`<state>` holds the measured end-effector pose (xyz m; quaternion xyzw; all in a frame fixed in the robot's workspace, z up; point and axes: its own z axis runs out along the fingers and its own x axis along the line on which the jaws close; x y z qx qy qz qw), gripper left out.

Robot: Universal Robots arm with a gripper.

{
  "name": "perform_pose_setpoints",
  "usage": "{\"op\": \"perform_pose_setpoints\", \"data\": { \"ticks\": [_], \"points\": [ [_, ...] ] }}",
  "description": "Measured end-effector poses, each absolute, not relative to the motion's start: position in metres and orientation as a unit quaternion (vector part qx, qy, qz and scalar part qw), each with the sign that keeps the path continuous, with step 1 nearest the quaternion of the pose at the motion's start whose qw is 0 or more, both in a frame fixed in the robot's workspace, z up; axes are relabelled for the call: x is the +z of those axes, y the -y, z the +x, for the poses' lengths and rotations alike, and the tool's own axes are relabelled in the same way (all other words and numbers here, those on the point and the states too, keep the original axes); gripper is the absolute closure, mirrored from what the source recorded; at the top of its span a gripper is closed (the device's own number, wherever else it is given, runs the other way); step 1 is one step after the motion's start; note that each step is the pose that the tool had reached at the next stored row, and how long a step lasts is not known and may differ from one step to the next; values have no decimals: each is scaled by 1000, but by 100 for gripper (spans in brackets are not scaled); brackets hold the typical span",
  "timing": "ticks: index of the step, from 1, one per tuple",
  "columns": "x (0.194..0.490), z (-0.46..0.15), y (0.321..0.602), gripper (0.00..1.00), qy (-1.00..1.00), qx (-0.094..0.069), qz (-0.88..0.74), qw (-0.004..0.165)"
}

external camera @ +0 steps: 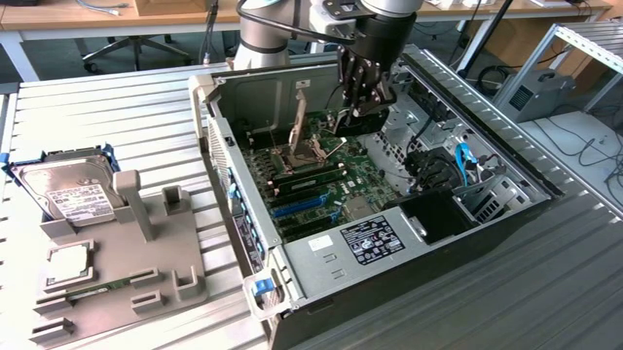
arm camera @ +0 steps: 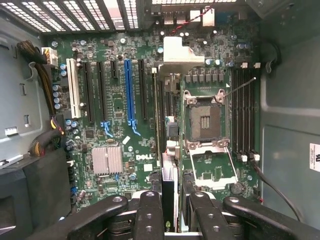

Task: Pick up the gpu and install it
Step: 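Insert the gpu into the slot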

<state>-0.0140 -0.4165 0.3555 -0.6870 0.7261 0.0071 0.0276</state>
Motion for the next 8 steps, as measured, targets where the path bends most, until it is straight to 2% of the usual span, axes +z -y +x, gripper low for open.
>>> {"op": "perform_pose_setpoints", "data": {
  "ticks": [8],
  "points": [
    [355, -16, 418, 74, -726, 7, -687, 28]
  ]
}}
